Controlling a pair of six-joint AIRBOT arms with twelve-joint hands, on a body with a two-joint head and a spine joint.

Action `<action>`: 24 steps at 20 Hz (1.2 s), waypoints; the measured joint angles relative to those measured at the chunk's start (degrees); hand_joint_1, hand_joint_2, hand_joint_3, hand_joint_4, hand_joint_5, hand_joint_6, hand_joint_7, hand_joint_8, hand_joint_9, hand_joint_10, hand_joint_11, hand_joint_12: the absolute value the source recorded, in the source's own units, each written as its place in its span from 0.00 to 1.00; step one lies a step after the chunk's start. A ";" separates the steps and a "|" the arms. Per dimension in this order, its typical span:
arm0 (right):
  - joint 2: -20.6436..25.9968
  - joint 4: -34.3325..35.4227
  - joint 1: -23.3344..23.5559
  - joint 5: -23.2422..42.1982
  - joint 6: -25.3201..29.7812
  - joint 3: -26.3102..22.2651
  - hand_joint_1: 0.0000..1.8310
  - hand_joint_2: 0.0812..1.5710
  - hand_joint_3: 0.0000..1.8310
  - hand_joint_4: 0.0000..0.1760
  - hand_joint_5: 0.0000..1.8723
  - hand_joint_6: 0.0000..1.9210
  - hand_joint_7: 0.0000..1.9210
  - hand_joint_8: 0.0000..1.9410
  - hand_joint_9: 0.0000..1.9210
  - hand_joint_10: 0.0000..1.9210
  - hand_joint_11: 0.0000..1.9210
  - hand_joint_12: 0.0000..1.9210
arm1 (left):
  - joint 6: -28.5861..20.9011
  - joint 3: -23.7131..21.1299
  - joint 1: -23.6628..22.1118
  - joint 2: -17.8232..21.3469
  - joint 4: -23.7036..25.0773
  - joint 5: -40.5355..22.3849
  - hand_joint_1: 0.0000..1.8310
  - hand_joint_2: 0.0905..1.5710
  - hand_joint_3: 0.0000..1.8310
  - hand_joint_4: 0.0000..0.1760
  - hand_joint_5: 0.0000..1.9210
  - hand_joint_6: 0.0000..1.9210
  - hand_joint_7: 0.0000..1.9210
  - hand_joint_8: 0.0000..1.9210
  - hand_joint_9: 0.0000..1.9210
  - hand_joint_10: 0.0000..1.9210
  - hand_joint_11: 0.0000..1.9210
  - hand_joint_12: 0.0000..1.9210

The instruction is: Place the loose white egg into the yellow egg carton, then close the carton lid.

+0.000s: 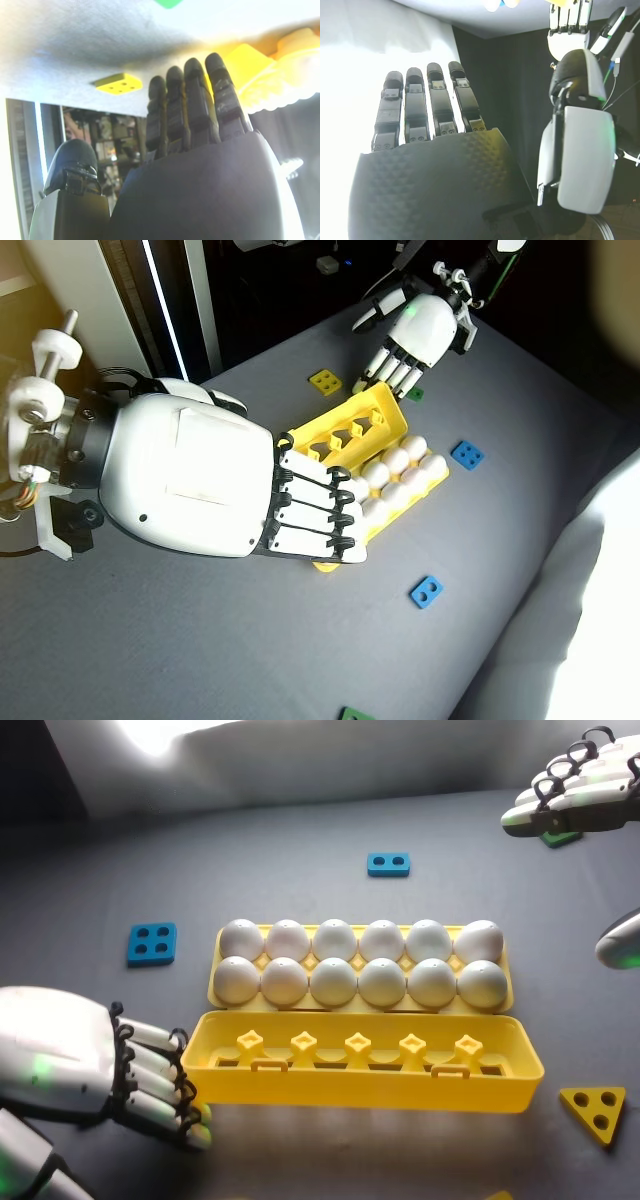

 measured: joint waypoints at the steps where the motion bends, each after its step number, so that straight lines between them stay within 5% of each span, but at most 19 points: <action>1: 0.00 0.02 0.00 0.00 0.00 0.00 0.16 0.60 0.01 0.00 0.06 0.00 0.04 0.00 0.02 0.00 0.01 0.00 | -0.52 0.48 -0.68 -0.13 0.17 -0.04 0.00 0.76 0.00 0.00 0.15 0.00 0.14 0.00 0.12 0.00 0.00 0.20; 15: 0.00 0.02 -0.39 -0.02 -0.02 0.00 0.14 0.68 0.00 0.00 0.08 0.00 0.06 0.00 0.03 0.00 0.01 0.03 | -4.22 5.88 -9.29 -0.72 -3.74 -2.32 0.00 0.76 0.00 0.00 0.15 0.00 0.13 0.00 0.11 0.00 0.00 0.20; 24: 0.11 0.02 -0.39 -0.02 0.00 0.00 0.13 0.68 0.00 0.00 0.07 0.00 0.05 0.00 0.03 0.00 0.00 0.06 | -2.54 12.13 -10.78 -6.05 -5.73 -1.11 0.00 0.77 0.00 0.00 0.15 0.00 0.14 0.00 0.12 0.00 0.00 0.21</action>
